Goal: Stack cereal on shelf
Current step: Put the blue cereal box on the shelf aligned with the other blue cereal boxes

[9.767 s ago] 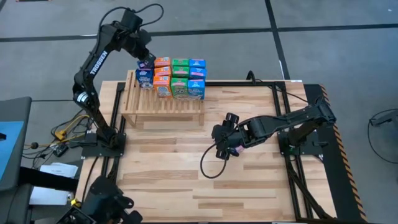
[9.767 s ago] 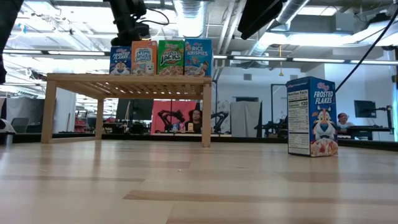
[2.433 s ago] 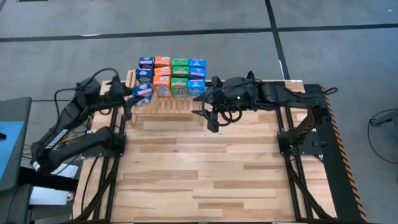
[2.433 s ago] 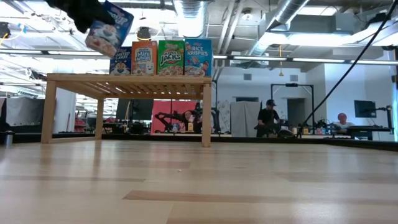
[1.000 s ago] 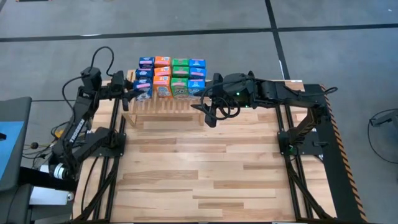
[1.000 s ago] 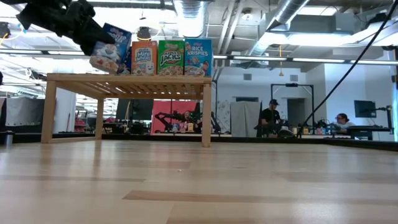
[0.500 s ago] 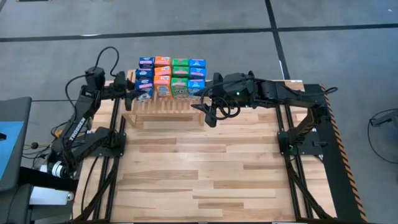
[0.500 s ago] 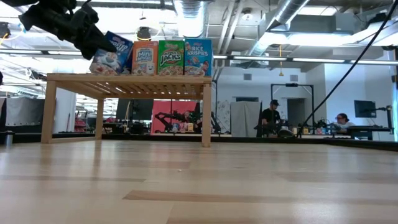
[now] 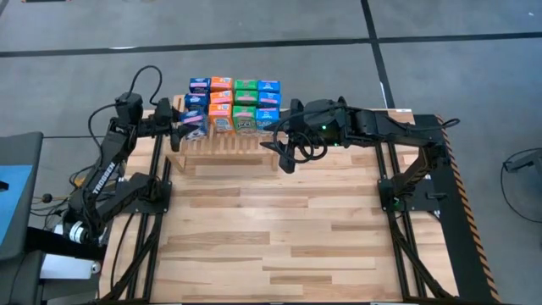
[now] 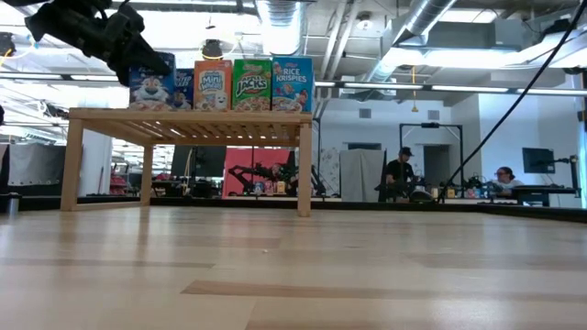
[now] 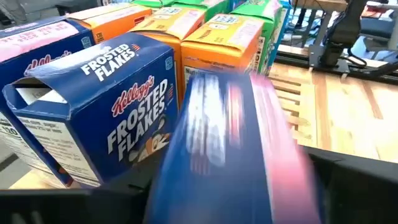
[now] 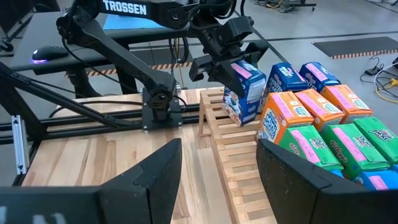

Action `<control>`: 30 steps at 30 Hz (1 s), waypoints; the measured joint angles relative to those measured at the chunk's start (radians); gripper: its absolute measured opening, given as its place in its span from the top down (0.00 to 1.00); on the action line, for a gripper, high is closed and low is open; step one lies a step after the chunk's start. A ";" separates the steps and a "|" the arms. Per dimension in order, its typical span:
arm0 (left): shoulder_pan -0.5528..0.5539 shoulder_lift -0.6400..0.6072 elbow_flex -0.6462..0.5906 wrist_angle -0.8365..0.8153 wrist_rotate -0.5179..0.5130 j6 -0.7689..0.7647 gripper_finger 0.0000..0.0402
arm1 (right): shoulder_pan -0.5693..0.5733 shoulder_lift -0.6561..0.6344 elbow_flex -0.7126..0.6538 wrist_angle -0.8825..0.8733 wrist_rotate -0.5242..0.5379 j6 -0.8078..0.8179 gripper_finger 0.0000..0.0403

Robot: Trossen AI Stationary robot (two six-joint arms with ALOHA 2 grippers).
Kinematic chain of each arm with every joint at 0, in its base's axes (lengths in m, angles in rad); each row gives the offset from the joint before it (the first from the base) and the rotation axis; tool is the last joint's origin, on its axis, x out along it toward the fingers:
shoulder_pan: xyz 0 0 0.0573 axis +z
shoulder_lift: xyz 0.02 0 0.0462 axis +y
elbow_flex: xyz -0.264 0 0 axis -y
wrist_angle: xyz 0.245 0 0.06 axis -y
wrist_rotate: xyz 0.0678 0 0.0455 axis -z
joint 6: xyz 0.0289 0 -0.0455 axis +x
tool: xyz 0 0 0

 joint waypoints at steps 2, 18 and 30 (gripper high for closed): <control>0.000 -0.001 0.000 -0.006 -0.018 0.000 0.43 | 0.000 0.000 0.000 0.001 0.000 0.000 0.42; -0.003 -0.028 0.014 -0.027 -0.131 -0.010 0.29 | 0.001 0.000 0.000 0.003 -0.001 0.032 0.42; -0.003 -0.115 0.084 -0.126 -0.313 0.017 0.22 | 0.002 0.000 0.000 0.003 -0.003 0.034 0.42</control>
